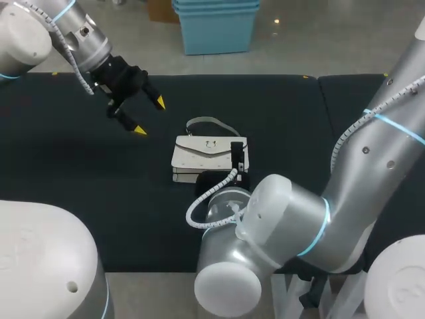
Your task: Pick up the bag, open it, inspect its contents, close it, and place it on the opposite side
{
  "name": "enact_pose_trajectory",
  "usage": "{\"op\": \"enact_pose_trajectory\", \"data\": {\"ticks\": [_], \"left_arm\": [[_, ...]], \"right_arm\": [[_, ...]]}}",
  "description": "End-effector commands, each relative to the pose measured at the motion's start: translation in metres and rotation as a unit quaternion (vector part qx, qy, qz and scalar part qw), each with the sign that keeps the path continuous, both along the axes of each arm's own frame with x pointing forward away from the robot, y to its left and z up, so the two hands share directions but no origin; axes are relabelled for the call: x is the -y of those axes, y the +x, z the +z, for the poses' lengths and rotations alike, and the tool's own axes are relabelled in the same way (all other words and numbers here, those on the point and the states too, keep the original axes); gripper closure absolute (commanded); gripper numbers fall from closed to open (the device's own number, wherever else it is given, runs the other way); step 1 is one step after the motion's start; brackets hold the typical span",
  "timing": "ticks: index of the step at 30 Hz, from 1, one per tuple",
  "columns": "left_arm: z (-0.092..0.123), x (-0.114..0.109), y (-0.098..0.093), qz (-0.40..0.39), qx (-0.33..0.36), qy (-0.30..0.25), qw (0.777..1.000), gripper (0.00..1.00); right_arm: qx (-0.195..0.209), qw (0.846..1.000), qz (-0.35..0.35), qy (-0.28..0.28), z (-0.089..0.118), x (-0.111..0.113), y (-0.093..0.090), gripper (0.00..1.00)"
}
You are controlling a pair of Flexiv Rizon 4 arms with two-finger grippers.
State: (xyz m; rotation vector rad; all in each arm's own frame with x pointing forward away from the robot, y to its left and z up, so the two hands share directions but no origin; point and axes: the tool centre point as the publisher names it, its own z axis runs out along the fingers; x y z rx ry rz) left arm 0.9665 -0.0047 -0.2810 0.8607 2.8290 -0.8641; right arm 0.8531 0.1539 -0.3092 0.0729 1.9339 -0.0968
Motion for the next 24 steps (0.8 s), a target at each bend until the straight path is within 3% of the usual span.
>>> {"op": "enact_pose_trajectory", "data": {"ticks": [1, 10, 13, 18, 20, 24], "left_arm": [[-0.001, 0.005, 0.002, -0.004, -0.002, 0.001, 1.000, 0.00], [-0.005, 0.005, 0.004, 0.001, -0.006, 0.005, 1.000, 0.00], [-0.006, 0.005, 0.003, 0.000, -0.007, 0.006, 1.000, 0.00], [-0.007, 0.006, 0.002, -0.002, -0.007, 0.006, 1.000, 0.00], [-0.007, 0.006, 0.002, -0.001, -0.007, 0.006, 1.000, 0.00], [-0.007, 0.004, 0.002, 0.002, -0.007, 0.007, 1.000, 0.00]], "right_arm": [[0.000, 1.000, 0.019, 0.006, -0.004, 0.001, 0.005, 0.00], [-0.029, 0.999, 0.024, -0.010, -0.017, -0.008, 0.008, 0.00], [-0.032, 0.999, 0.023, -0.011, -0.021, -0.009, 0.011, 0.05], [-0.036, 0.999, 0.020, -0.016, -0.024, -0.009, 0.020, 0.48], [-0.037, 0.999, 0.020, -0.015, -0.024, -0.008, 0.023, 0.53], [-0.049, 0.999, 0.020, -0.013, -0.031, -0.006, 0.026, 0.54]]}}
